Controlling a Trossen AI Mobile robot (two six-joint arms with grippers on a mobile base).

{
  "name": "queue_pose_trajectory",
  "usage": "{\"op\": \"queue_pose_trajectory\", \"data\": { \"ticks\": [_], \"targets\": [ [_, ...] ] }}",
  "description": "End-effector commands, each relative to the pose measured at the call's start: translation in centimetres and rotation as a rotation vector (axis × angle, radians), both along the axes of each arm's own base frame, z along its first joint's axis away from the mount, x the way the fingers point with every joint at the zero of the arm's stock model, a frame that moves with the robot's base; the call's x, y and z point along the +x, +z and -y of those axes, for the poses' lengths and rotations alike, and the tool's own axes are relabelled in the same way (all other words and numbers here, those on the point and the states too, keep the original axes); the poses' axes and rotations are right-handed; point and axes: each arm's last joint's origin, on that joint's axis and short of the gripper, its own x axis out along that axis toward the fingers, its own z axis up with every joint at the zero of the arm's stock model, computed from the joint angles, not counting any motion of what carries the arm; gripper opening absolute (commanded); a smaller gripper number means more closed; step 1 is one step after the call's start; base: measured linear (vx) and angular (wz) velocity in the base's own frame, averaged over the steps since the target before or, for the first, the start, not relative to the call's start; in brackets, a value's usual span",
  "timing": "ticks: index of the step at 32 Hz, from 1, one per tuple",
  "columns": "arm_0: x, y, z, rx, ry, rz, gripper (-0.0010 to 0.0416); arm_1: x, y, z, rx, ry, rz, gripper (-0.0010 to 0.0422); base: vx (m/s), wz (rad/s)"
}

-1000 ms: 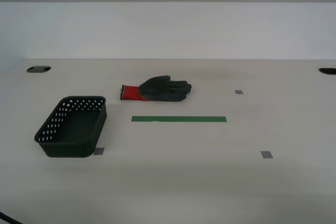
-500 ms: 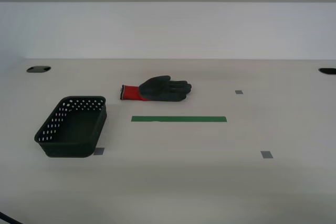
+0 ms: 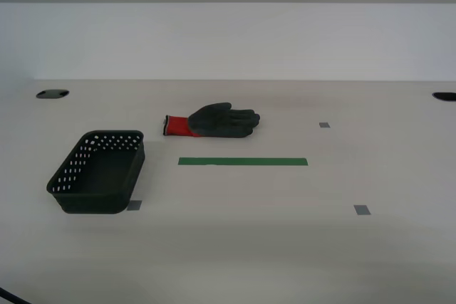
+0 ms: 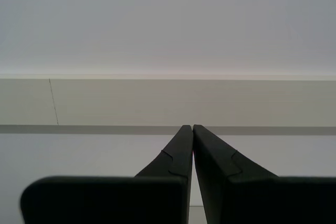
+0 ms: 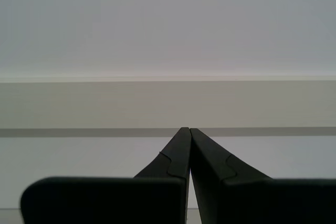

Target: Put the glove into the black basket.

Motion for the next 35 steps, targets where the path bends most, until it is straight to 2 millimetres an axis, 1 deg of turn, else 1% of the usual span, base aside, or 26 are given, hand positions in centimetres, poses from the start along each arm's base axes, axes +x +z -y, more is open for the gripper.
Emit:
{"op": "queue_pose_trajectory", "data": {
  "ticks": [1,30,33,35],
  "targets": [
    [0.0,0.1,0.0,0.001,-0.003,0.004,0.0001,0.0,0.1,0.0,-0.002,0.001,0.005,0.0,0.0,0.0],
    [0.0,0.1,0.0,0.001,-0.003,0.004,0.0001,0.0,0.1,0.0,-0.001,0.0,0.007,0.0,0.0,0.0],
    [0.0,0.1,0.0,0.001,-0.003,0.004,0.0001,0.2,0.8,0.0,-0.002,-0.002,0.023,0.0,0.0,0.0],
    [0.0,0.1,0.0,0.001,-0.003,0.004,0.0001,0.3,1.5,0.1,0.001,-0.042,0.022,0.0,0.0,0.0]
  ]
}}
